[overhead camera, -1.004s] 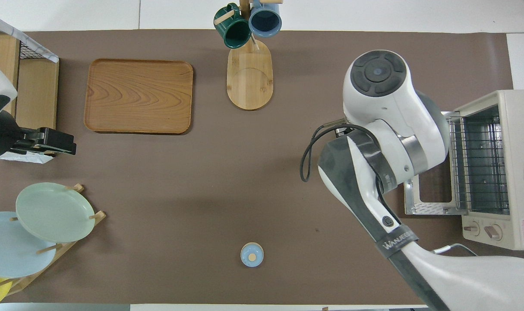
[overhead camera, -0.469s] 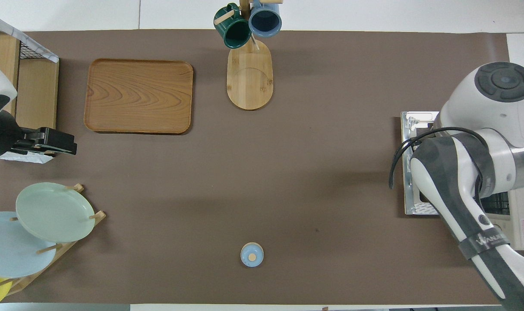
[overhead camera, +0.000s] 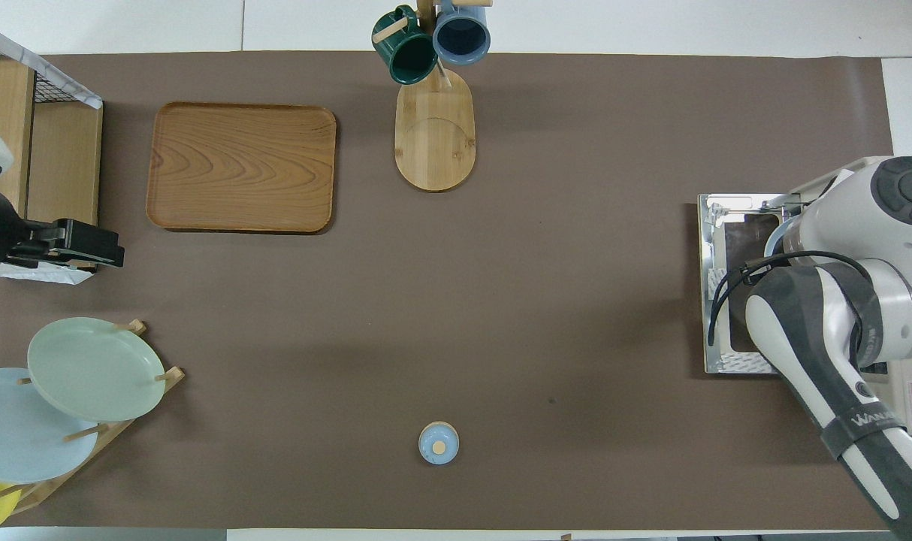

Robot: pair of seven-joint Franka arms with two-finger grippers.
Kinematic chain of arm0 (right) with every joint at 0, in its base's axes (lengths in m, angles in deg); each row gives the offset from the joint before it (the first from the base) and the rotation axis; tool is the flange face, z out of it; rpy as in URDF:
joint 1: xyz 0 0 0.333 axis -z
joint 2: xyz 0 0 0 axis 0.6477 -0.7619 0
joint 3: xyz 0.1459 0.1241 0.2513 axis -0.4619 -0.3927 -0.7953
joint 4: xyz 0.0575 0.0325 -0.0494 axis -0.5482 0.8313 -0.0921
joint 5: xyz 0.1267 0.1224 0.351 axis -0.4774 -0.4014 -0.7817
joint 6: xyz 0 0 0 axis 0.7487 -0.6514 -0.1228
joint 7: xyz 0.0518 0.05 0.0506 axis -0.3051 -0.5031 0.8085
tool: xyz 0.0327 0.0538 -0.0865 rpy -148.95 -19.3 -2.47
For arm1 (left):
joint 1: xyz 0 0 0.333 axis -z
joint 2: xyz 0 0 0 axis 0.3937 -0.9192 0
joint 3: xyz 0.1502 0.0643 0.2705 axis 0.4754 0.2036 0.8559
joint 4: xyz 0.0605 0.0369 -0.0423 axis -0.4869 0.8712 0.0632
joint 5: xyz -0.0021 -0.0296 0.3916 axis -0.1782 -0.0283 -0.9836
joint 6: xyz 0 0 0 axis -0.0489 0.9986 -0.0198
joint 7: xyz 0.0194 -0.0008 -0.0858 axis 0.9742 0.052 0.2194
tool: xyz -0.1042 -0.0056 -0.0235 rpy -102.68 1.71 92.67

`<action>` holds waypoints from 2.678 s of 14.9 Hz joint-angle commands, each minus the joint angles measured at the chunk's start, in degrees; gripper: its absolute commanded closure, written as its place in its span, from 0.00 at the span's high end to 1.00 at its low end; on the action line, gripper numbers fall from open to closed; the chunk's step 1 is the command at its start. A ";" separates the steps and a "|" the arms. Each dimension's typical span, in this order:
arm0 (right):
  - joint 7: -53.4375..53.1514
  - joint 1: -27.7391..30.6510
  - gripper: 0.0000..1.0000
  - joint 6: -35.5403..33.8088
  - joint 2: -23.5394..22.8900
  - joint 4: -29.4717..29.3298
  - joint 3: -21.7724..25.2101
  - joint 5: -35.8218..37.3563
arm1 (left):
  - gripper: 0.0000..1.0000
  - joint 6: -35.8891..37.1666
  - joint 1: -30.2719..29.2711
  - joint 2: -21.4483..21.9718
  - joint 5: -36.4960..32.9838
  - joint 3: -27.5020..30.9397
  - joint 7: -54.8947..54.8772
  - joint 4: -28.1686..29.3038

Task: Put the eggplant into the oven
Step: 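Insert the eggplant into the oven and open the right gripper, then withdraw the right gripper out of the oven, then push the oven door shut with the right gripper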

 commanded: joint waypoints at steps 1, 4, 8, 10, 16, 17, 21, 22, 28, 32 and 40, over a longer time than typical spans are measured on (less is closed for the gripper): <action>1.04 0.79 0.05 1.20 1.87 2.81 -0.61 -0.65 | 1.00 0.20 -1.14 0.02 0.42 -0.73 -0.98 -0.68; 1.04 0.79 0.19 1.20 1.87 2.81 -0.61 -0.65 | 1.00 0.81 -1.05 -1.03 0.42 -0.82 -0.98 -1.99; 1.04 -0.17 0.31 -0.29 0.82 -0.69 -0.88 -0.91 | 1.00 1.08 -1.05 -0.95 0.51 -0.91 -0.98 -2.18; 0.60 -2.45 0.30 0.92 0.20 -1.50 -1.05 -4.50 | 1.00 1.26 -1.05 -0.68 0.51 -0.82 -0.80 -2.00; -2.48 -6.15 0.00 12.35 -2.96 2.54 -0.97 -5.40 | 1.00 1.26 -0.53 -0.60 0.51 -0.82 -0.45 -1.65; -2.48 -5.89 0.00 13.05 -4.01 2.54 -0.97 -5.40 | 1.00 1.26 -0.52 -0.51 0.51 -0.82 -0.36 -1.39; -4.40 -5.62 0.00 14.20 -6.13 3.86 -0.97 -5.40 | 1.00 0.99 -0.96 -0.51 0.43 -0.64 -0.53 -1.21; -4.50 -5.62 0.00 13.94 -6.04 3.95 -0.97 -5.40 | 1.00 1.08 -0.96 -0.42 0.51 -0.64 -0.54 -1.21; -4.59 -4.75 0.00 13.68 -5.60 5.62 -0.79 -5.31 | 1.00 1.08 -0.96 -0.51 0.51 -0.64 -0.54 -1.21; -4.41 -4.22 0.00 13.41 -5.51 5.71 -0.79 -5.05 | 1.00 1.08 -0.96 -0.42 0.51 -0.64 -0.54 -1.21; 1.90 -3.52 0.00 -3.26 -5.78 -7.54 -0.53 1.37 | 1.00 1.08 -0.96 -0.51 0.43 -0.64 -0.54 -1.21</action>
